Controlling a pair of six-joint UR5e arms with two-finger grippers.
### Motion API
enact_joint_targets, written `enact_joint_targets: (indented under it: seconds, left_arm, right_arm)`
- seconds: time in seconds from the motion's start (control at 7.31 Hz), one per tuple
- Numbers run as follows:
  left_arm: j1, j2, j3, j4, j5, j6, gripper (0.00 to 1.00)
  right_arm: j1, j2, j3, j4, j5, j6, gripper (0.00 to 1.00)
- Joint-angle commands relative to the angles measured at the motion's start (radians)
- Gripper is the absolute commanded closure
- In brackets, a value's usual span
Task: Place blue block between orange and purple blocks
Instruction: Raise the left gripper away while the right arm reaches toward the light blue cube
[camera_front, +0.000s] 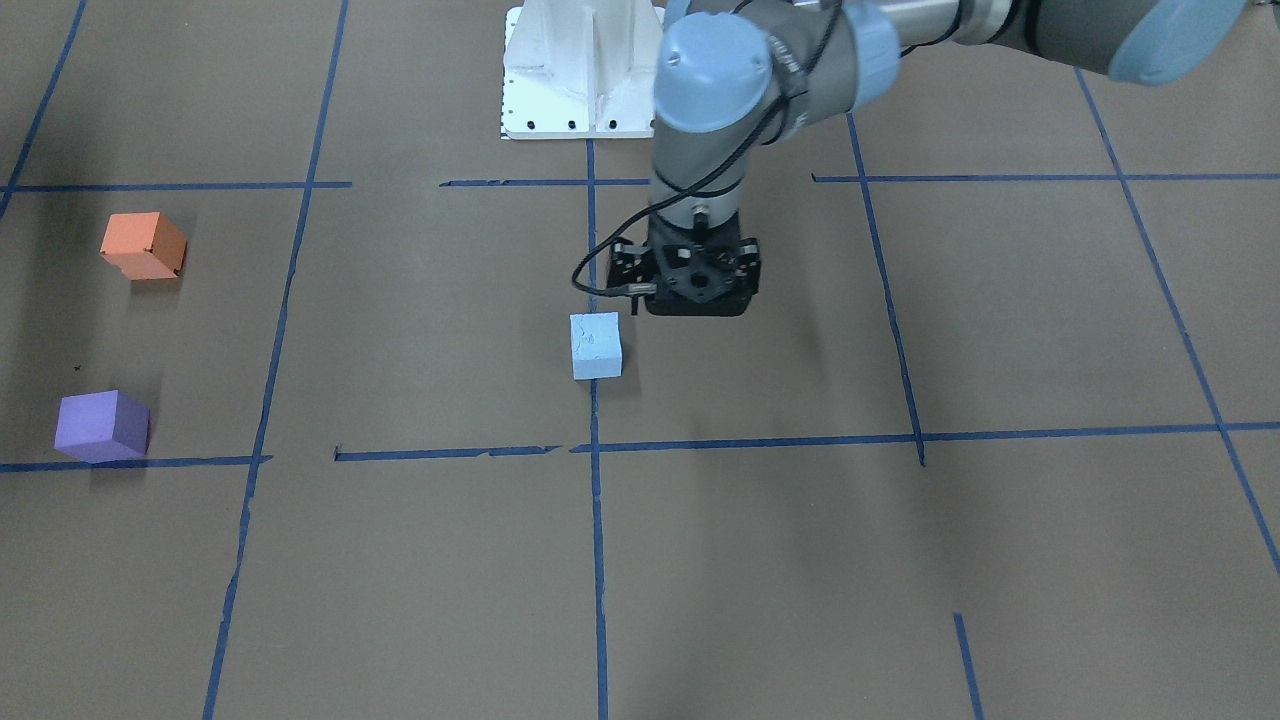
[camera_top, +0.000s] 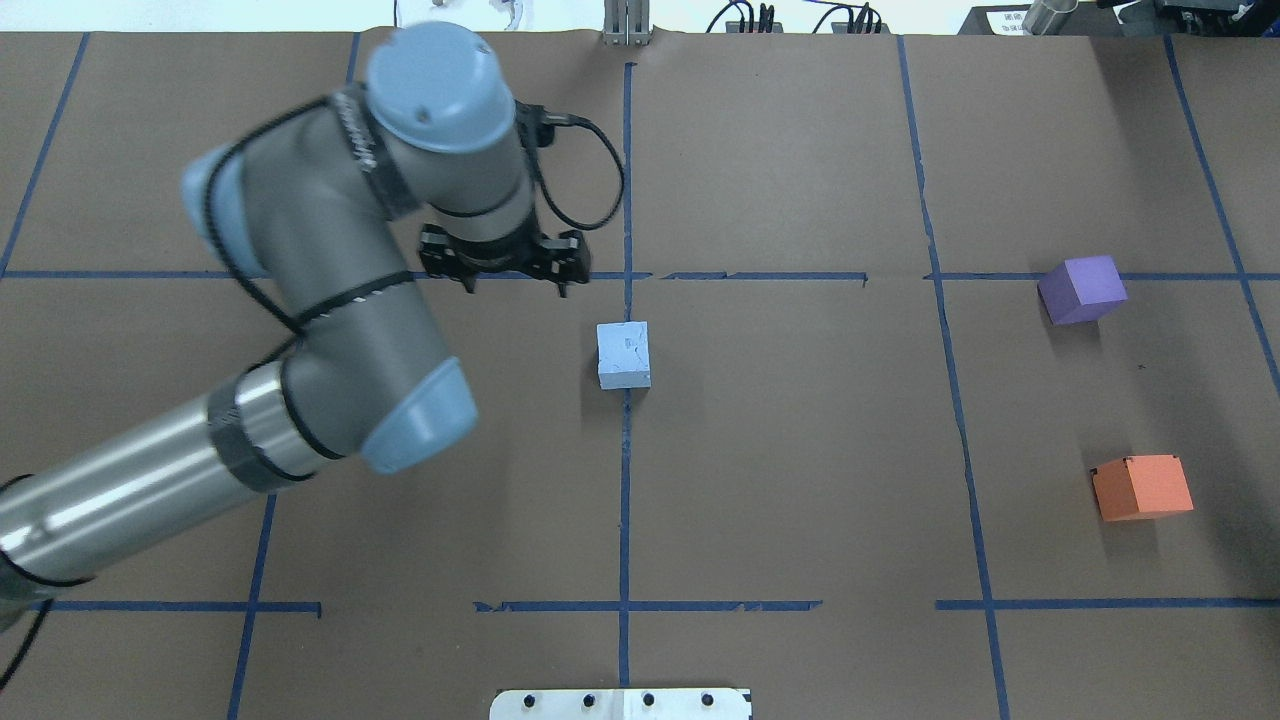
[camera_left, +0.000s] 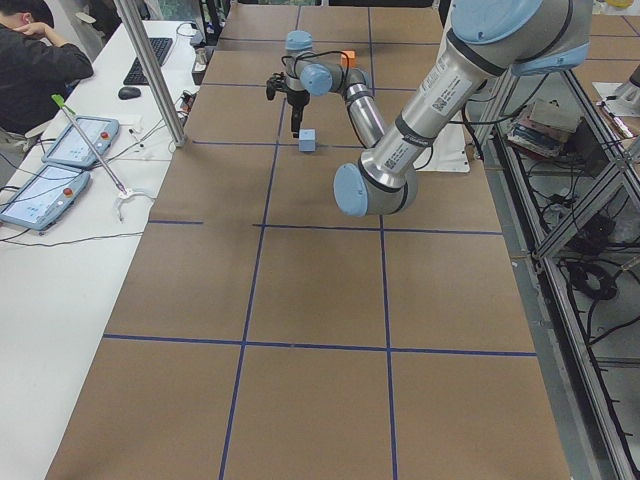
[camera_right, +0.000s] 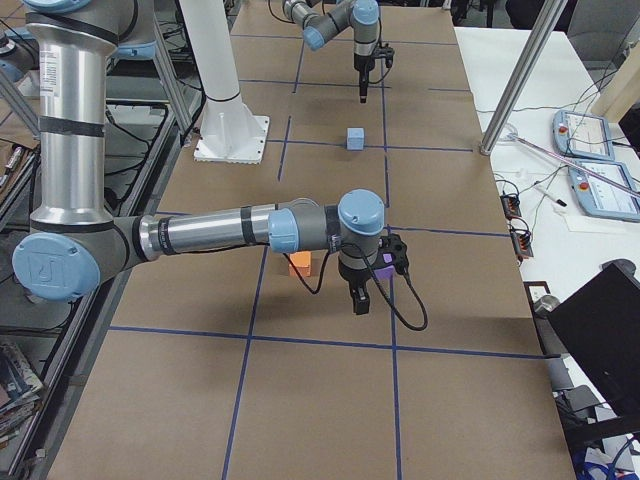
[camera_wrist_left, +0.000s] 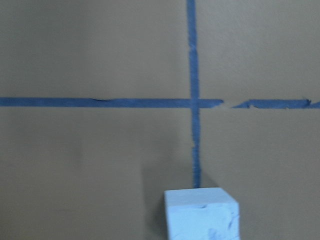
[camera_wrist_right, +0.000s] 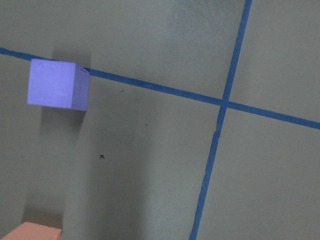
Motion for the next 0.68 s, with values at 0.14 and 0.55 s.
enact_joint_targets:
  seconds: [0.14, 0.55]
  left_arm:
    - [-0.311, 0.294, -0.178, 0.081, -0.166, 0.498, 0.0]
    - [-0.652, 0.545, -0.14, 0.067, -0.24, 0.933, 0.0]
  right_arm:
    - [-0.129, 0.117, 0.071, -0.001, 0.039, 0.284, 0.0]
    - [-0.365, 0.335, 0.102, -0.013, 0.021, 0.64, 0.0]
